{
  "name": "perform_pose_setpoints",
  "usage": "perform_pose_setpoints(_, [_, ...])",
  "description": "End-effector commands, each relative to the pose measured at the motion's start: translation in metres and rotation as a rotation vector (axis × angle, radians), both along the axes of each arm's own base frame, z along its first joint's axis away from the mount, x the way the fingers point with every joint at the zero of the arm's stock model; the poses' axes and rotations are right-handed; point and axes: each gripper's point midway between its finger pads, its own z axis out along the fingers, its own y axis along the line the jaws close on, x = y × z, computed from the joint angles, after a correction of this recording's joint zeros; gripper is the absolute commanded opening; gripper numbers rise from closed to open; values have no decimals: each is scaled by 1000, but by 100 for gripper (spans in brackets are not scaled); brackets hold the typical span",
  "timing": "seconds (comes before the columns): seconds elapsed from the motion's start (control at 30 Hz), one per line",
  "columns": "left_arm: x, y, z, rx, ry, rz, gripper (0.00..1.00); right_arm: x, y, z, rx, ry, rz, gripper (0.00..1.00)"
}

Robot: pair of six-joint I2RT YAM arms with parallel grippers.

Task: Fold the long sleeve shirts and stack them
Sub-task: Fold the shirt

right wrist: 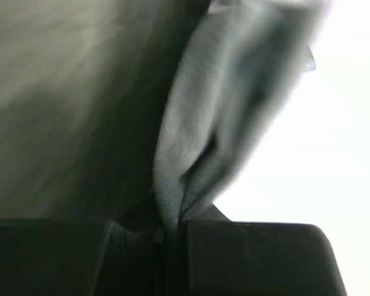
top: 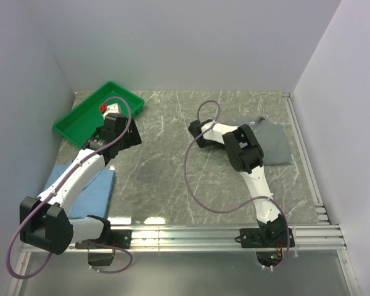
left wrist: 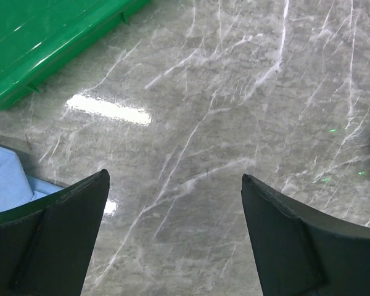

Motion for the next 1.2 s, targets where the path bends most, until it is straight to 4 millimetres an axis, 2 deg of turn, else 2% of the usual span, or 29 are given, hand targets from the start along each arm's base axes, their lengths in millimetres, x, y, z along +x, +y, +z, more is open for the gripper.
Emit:
perform_pose_setpoints(0.0, [4, 2, 14, -12, -59, 6, 93, 2, 27, 30, 37, -111, 40, 0])
perform_pose_setpoints(0.03, [5, 3, 16, -14, -64, 8, 93, -1, 40, 26, 50, -97, 66, 0])
perform_pose_setpoints(0.1, [4, 4, 16, -17, -64, 9, 93, -4, 51, 19, 61, -74, 90, 0])
perform_pose_setpoints(0.13, [5, 4, 15, -17, -63, 9, 93, -9, 60, 11, 70, -51, 110, 12])
perform_pose_setpoints(0.17, [5, 4, 15, -19, -62, 8, 93, -11, 64, 9, 65, -20, 128, 18])
perform_pose_setpoints(0.3, [5, 5, 15, -19, -64, 11, 93, -25, 87, -4, 126, 16, 152, 25])
perform_pose_setpoints(0.33, [5, 6, 16, -21, -66, 13, 93, -27, 94, -1, 142, 9, 163, 30])
perform_pose_setpoints(0.37, [5, 6, 15, -25, -64, 14, 93, -31, 106, -3, 170, 22, 187, 32])
perform_pose_setpoints(0.43, [5, 5, 15, -31, -64, 10, 93, -36, 124, 5, 219, 14, 220, 38])
perform_pose_setpoints(0.47, [6, 6, 16, -33, -65, 12, 93, -43, 140, 5, 247, 21, 252, 39])
perform_pose_setpoints(0.6, [7, 8, 16, -43, -66, 17, 93, -61, 186, 13, 460, 55, 296, 41])
perform_pose_setpoints(0.63, [7, 8, 16, -45, -68, 17, 93, -63, 197, 23, 507, 44, 313, 44])
perform_pose_setpoints(0.8, [7, 12, 16, -48, -71, 30, 93, -76, 232, 51, 665, 22, 355, 45])
perform_pose_setpoints(0.9, [8, 14, 16, -45, -73, 34, 93, -74, 232, 72, 796, -57, 329, 42])
perform_pose_setpoints(0.93, [8, 14, 16, -45, -74, 34, 93, -71, 221, 83, 833, -90, 302, 39])
perform_pose_setpoints(1.0, [8, 13, 14, -50, -70, 29, 93, -66, 212, 91, 905, -157, 252, 36])
perform_pose_setpoints(1.03, [8, 12, 14, -51, -70, 26, 92, -69, 199, 97, 934, -181, 226, 33])
perform_pose_setpoints(1.13, [9, 9, 15, -60, -71, 13, 92, -64, 167, 101, 1087, -267, 105, 26])
perform_pose_setpoints(1.17, [9, 8, 15, -62, -73, 9, 92, -56, 159, 100, 1183, -304, 45, 25])
